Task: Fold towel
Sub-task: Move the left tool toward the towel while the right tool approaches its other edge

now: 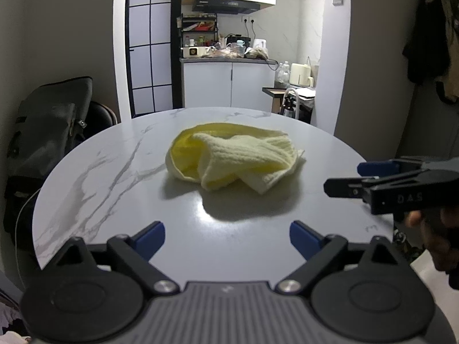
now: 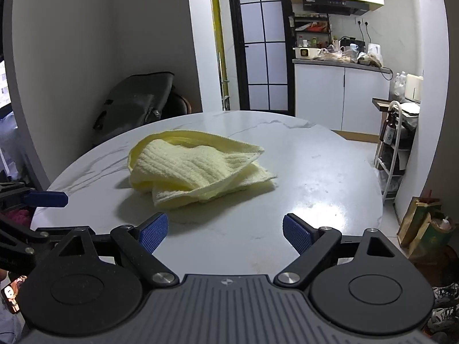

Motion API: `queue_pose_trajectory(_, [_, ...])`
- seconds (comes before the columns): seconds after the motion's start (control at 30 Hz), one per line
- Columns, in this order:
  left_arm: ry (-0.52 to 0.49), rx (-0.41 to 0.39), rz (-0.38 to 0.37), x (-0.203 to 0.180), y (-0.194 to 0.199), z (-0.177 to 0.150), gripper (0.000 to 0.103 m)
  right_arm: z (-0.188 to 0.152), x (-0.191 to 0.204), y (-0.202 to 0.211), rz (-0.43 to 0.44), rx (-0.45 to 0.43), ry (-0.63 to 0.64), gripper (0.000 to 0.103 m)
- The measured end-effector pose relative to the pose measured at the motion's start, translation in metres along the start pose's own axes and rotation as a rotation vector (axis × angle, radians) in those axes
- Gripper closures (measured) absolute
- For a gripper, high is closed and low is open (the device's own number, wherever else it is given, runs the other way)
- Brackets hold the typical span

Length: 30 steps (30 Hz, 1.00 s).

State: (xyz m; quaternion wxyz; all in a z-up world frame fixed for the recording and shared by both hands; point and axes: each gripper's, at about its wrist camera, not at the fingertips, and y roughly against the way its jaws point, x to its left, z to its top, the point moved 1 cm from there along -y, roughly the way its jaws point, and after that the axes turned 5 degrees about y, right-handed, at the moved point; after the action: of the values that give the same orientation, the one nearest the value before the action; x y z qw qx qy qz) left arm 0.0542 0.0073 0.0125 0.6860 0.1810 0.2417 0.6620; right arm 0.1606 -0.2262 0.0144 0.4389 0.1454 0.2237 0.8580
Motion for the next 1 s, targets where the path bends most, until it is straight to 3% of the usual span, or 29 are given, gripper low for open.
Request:
queue_pose_trajectory(0.33, [0.006,-0.028,0.028,0.005,-0.008,0.016,0.017,0.012,-0.012,-0.012,-0.024,-0.005,0.029,0.015])
queue_pose_trajectory(0.5, [0.026,-0.022,0.021,0.007,-0.013,0.024,0.021,0.019,-0.025,-0.025,-0.053,0.023,0.05,0.034])
queue_pose_trajectory(0.8, [0.003,-0.033,0.012,-0.004,-0.019,0.036,0.025,0.022,-0.038,-0.046,-0.058,0.061,0.054,0.048])
queue_pose_trajectory(1.0, [-0.025,-0.024,-0.028,-0.025,-0.029,0.041,0.025,0.025,-0.047,-0.053,-0.045,0.075,0.055,0.051])
